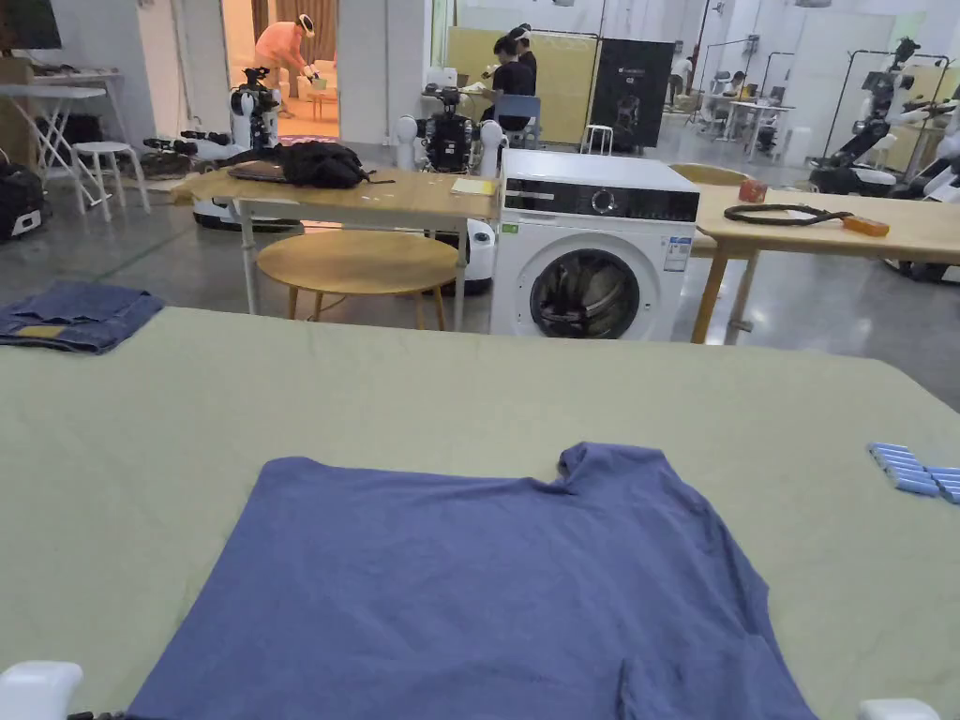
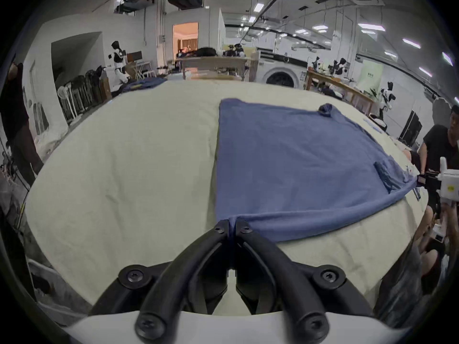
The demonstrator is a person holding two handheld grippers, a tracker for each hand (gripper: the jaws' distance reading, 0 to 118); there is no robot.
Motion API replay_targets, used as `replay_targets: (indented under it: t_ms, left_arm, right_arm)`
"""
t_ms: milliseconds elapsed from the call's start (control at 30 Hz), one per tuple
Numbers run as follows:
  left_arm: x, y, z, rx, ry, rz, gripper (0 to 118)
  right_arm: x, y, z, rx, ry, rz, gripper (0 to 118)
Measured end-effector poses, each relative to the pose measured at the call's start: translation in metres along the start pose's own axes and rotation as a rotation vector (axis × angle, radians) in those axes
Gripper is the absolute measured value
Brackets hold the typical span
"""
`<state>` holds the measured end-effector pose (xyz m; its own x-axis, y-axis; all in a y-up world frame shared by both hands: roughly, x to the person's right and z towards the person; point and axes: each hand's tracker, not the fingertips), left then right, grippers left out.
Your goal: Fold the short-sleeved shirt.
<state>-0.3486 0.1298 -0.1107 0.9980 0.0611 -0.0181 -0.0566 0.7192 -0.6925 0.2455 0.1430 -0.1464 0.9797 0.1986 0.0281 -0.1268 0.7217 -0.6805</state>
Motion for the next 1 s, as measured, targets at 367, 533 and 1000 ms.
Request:
replay_targets:
  t_ms: [367, 533, 1000]
  left_arm:
    - [-0.004, -0.001, -0.02, -0.098, -0.011, 0.066, 31]
    - [0.011, 0.03, -0.005, 0.075, -0.056, 0.106, 39]
    - [0.107, 0.092, 0.025, 0.501, -0.025, -0.047, 0]
  right_arm:
    - [-0.007, 0.009, -0.007, -0.037, -0.023, -0.036, 47]
    - [-0.019, 0.046, 0.008, 0.056, 0.03, -0.098, 67]
    - [-0.102, 0.098, 0.05, 0.55, 0.093, -0.172, 0]
